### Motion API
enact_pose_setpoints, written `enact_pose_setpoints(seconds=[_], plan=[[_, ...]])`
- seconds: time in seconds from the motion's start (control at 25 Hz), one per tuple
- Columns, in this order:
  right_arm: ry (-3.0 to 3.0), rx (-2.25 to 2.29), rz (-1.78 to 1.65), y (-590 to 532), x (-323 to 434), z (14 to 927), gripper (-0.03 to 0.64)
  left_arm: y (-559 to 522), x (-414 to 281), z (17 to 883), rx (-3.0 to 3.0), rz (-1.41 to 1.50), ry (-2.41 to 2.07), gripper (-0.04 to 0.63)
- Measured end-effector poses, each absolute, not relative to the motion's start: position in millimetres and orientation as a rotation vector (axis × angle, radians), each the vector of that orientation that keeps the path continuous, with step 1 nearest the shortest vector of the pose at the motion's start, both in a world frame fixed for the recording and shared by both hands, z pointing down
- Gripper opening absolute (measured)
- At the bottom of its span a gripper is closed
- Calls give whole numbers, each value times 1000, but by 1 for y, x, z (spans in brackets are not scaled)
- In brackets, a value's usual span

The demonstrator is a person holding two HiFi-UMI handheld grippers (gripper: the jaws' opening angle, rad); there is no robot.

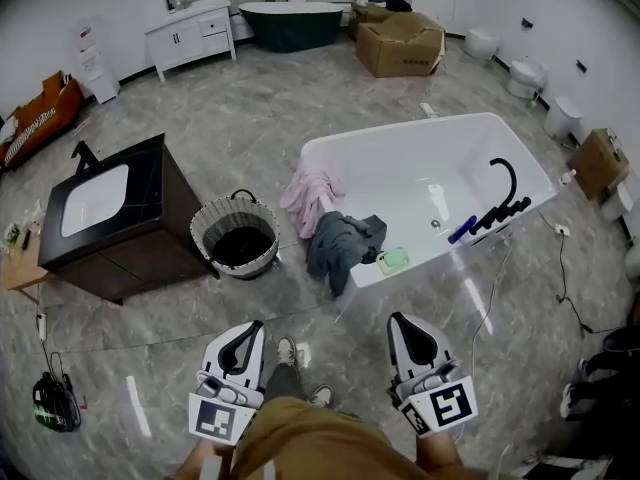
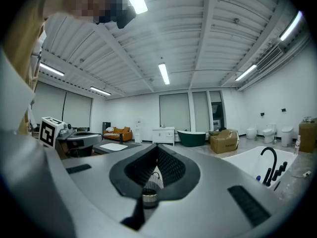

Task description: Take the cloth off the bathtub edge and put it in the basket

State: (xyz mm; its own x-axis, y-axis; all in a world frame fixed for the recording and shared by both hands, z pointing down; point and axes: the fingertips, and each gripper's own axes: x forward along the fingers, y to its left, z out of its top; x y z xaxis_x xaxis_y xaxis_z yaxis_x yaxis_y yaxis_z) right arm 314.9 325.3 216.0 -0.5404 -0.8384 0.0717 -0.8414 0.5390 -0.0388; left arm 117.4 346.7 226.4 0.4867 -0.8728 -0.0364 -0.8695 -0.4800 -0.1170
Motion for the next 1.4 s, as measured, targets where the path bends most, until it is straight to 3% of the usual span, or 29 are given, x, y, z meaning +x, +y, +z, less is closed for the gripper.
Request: enact_pose_setpoints(seconds=[0.52,1.0,1.4], plan=[[-2613,1556,135,248,313,228,4,253,113,247,-2696,-15,1470,8],[-2557,1534,104,97,248,218,4,100,67,249,-2783,55,1415,8],[-2469,1577,151,37,226,231,5,25,44,264,-2867,19,1342,8]])
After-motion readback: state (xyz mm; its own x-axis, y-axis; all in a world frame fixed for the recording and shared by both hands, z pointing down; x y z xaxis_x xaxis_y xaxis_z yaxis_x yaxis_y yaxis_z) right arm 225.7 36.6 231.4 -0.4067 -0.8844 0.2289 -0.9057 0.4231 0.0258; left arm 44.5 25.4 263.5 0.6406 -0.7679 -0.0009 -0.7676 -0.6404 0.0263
